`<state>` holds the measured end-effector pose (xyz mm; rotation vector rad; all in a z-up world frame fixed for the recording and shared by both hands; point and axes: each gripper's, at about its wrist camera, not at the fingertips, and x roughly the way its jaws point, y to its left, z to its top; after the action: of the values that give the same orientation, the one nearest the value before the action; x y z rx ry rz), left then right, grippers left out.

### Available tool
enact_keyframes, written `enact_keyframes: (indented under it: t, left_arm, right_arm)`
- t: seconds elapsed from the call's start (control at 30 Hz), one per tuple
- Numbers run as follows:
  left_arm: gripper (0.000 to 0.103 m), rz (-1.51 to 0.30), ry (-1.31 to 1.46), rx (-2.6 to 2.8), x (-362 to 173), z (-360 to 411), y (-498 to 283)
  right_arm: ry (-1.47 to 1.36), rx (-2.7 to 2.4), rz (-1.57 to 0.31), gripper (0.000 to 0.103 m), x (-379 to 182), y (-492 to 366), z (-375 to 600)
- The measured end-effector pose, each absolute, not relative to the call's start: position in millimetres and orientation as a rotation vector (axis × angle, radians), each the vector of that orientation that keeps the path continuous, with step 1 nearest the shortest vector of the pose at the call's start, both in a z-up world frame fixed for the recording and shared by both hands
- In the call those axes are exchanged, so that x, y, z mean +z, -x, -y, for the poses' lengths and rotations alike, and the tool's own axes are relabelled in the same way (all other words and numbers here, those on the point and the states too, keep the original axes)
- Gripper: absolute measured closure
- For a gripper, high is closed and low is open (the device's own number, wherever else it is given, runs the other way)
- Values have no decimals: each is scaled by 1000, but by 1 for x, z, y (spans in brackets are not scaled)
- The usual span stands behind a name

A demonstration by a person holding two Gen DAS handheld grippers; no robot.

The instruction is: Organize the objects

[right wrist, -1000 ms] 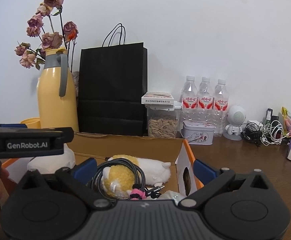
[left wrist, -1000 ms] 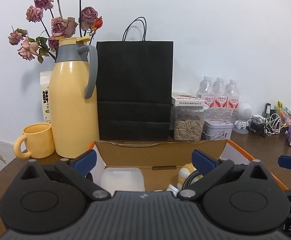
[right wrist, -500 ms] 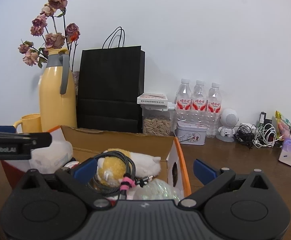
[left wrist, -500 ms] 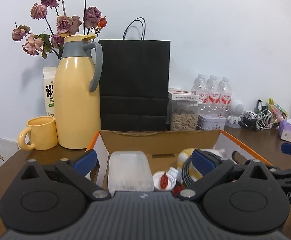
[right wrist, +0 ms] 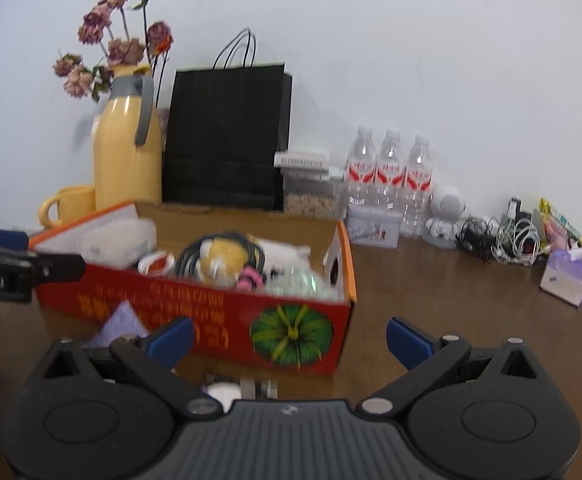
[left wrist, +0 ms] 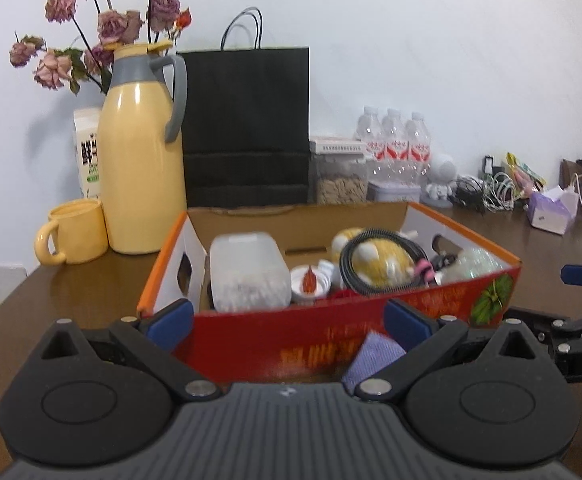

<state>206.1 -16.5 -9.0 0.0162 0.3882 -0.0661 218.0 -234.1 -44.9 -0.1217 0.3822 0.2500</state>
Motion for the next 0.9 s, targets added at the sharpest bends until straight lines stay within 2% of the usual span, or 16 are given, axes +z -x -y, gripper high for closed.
enact_keyframes:
  t: [0.37,0.43,0.5,0.57,0.6,0.63,0.67,0.77,0.9]
  left_arm:
    - [0,-450,21,-28,-18,1,-190]
    - [0,-455,29,-22,-19,-1,-190]
    - [0,-459,32,-21,-19,-2,-190]
    - [0,-458,31,-23,-19,-2,-189]
    - [0,-457,30,-24,-19,-2,-189]
    - [0,-456,29,-26,-19,-2,-188]
    - [0,-454,29,-27,-19,-1,-188]
    - [0,-450,27,-34,-18,-1,-186]
    - [0,-445,26,-39,-18,0,-185]
  right_arm:
    - [144,262,-468,0,-58,-207,238]
    - [146,273,-478,3,-59,-206,237]
    - [150,285,-489,13,-59,-206,234]
    - [145,290,-506,34,-60,-207,233]
    - [134,295,-518,41,-61,-209,234]
    - [124,298,-530,53,-62,-210,234]
    - [115,300,-542,61,-63,-212,235]
    - [111,315,-567,72,-65,-215,235]
    - [128,333,-605,79,-68,-221,228]
